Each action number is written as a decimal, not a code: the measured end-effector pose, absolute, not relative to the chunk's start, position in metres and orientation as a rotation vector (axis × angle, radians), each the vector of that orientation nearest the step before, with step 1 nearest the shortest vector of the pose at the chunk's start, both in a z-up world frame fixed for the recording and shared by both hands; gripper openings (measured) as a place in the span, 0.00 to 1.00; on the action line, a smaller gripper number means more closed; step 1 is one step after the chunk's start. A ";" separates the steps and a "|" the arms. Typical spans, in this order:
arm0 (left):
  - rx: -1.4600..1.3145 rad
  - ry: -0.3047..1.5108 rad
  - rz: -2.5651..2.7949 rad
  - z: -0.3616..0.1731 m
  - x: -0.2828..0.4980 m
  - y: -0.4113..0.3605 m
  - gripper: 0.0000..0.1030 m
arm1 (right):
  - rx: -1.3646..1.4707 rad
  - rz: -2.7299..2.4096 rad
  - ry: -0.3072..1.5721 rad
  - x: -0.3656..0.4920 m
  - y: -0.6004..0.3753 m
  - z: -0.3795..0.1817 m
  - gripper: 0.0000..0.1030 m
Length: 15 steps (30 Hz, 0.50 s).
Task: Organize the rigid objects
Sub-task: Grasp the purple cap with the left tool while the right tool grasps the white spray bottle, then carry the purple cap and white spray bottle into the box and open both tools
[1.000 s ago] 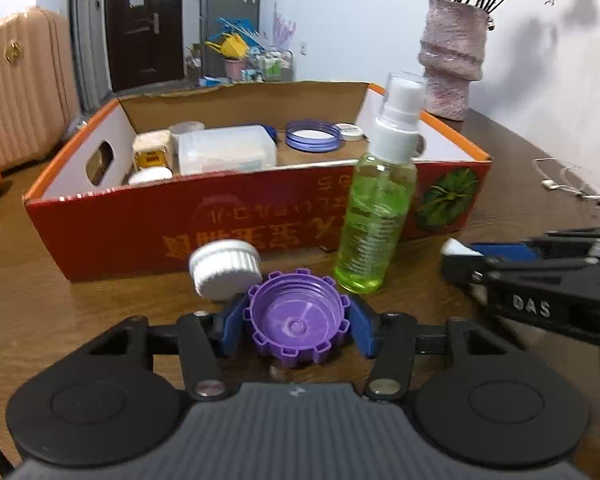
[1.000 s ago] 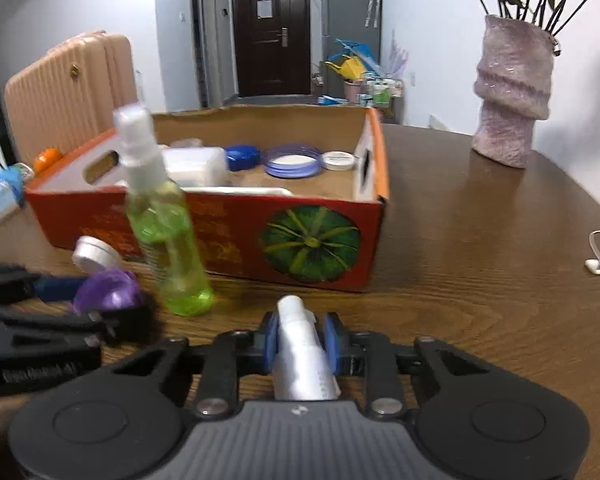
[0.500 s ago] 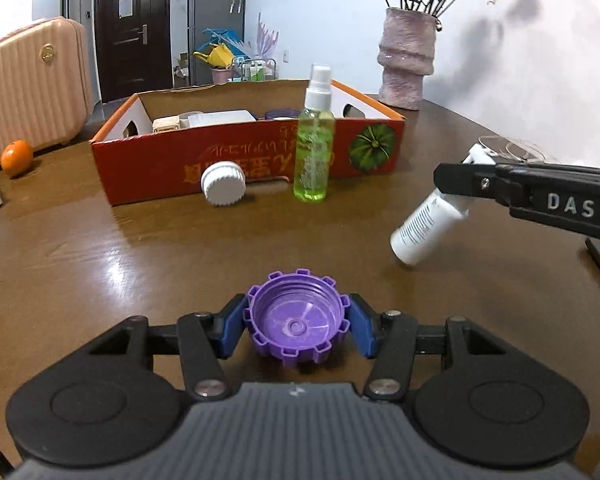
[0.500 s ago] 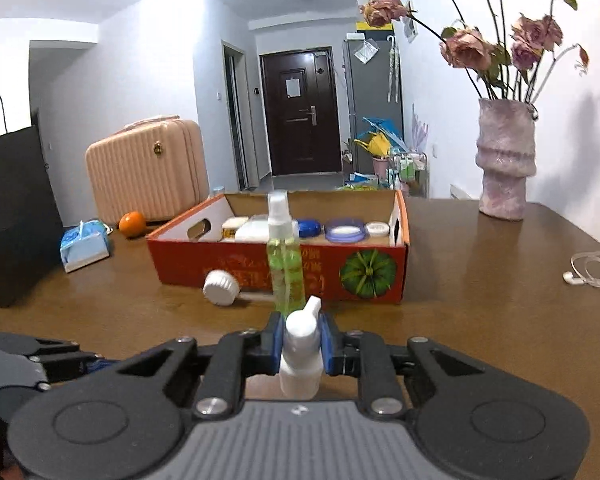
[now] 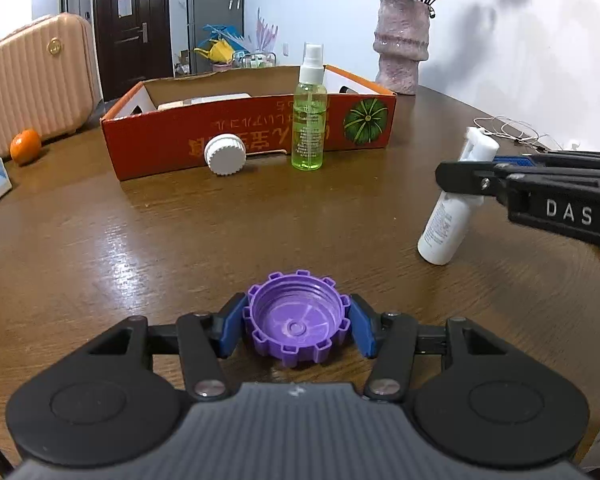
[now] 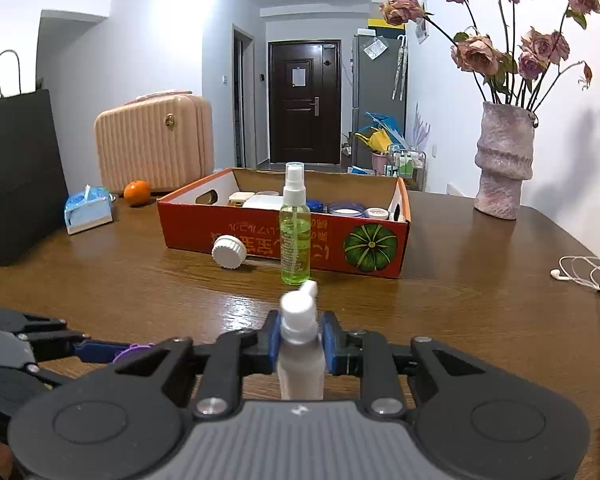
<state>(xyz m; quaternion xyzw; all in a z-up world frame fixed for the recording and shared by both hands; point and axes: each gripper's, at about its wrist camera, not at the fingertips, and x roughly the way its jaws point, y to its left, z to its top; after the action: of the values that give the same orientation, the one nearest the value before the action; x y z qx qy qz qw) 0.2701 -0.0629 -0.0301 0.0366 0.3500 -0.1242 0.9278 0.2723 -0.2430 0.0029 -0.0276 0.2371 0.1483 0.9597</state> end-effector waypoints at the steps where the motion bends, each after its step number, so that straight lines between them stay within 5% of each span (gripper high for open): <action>1: 0.076 0.711 -0.253 -0.031 0.270 -0.064 0.55 | -0.062 0.302 0.488 0.273 -0.242 0.002 0.31; 4: 0.087 0.705 -0.258 -0.032 0.270 -0.065 0.61 | -0.082 0.302 0.519 0.276 -0.238 -0.003 0.30; 15: 0.036 0.656 -0.286 -0.015 0.271 -0.055 0.53 | -0.026 0.310 0.486 0.283 -0.249 0.011 0.26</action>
<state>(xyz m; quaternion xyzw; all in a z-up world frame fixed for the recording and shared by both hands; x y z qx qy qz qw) 0.2709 -0.0549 -0.0155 0.0177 0.3212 -0.1400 0.9364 0.2832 -0.2490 0.0113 -0.0130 0.2397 0.1530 0.9586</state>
